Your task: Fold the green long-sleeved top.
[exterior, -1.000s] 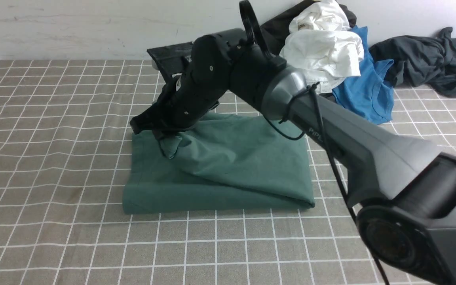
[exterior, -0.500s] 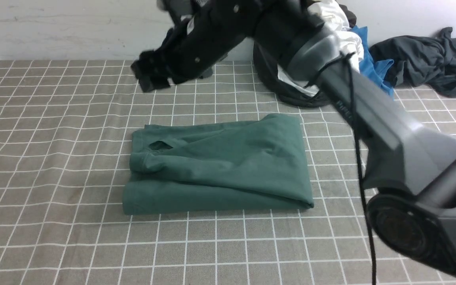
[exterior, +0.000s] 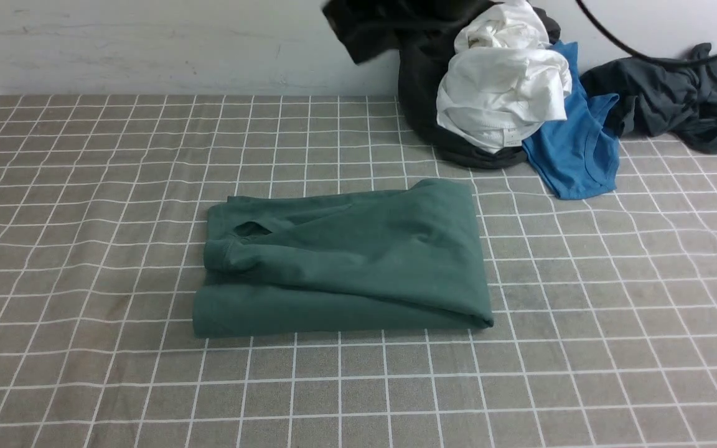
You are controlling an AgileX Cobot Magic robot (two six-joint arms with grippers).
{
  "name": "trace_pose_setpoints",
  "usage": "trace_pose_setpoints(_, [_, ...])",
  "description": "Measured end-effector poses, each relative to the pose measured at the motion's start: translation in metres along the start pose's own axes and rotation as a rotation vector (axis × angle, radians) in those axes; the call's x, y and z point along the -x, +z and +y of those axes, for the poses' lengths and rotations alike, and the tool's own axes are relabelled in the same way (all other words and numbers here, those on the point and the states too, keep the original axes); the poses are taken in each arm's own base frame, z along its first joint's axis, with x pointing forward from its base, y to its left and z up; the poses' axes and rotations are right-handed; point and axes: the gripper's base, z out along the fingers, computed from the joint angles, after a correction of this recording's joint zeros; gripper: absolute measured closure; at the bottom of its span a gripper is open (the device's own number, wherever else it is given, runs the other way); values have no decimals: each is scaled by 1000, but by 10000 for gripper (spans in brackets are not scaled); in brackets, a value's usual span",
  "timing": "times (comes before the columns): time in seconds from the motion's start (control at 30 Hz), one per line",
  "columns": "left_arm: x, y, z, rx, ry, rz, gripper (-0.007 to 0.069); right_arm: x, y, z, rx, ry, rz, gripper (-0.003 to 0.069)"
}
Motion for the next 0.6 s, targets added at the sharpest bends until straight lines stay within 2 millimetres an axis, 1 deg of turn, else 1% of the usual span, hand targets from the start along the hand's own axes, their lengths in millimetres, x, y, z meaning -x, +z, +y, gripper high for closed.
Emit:
trace_pose_setpoints(0.03, [-1,1,0,0,0,3,631,-5,-3,1,1,-1,10,671])
trace_pose_setpoints(0.07, [-3,3,0,-2,0,14,631,-21,-15,5,3,-5,37,672])
trace_pose_setpoints(0.1, [-5,5,-1,-3,0,20,631,-36,-22,8,3,-3,52,672])
trace_pose_setpoints(0.13, [-6,6,-1,-4,0,25,631,-46,-33,11,-1,-3,35,672])
trace_pose_setpoints(0.17, [-7,7,-1,-4,0,30,631,-56,-45,13,-8,-2,4,673])
trace_pose_setpoints(0.2, [-7,7,-1,-4,0,29,631,-56,-51,14,-12,-4,-18,673])
trace_pose_setpoints(0.23, [-8,8,-1,-5,0,34,631,-66,-63,17,-19,-4,-52,673])
trace_pose_setpoints(0.27, [-10,9,-1,-6,-1,40,631,-79,-80,21,-30,-2,-123,673])
trace_pose_setpoints(0.3, [-11,10,-1,-6,-1,44,631,-88,-92,24,-33,2,-179,673])
trace_pose_setpoints(0.33, [-11,10,-1,-7,-1,47,631,-96,-102,27,-37,8,-241,673])
trace_pose_setpoints(0.37, [-12,11,-1,-7,-1,48,631,-100,-105,28,-39,9,-259,673])
trace_pose_setpoints(0.4, [-13,12,-2,-8,-1,57,631,-115,-117,32,-40,17,-317,673])
trace_pose_setpoints(0.5, [-16,13,-2,-11,-1,76,631,-139,-129,37,-43,27,-380,673])
trace_pose_setpoints(0.6, [-18,15,-2,-12,-1,86,631,-159,-134,41,-36,33,-383,673])
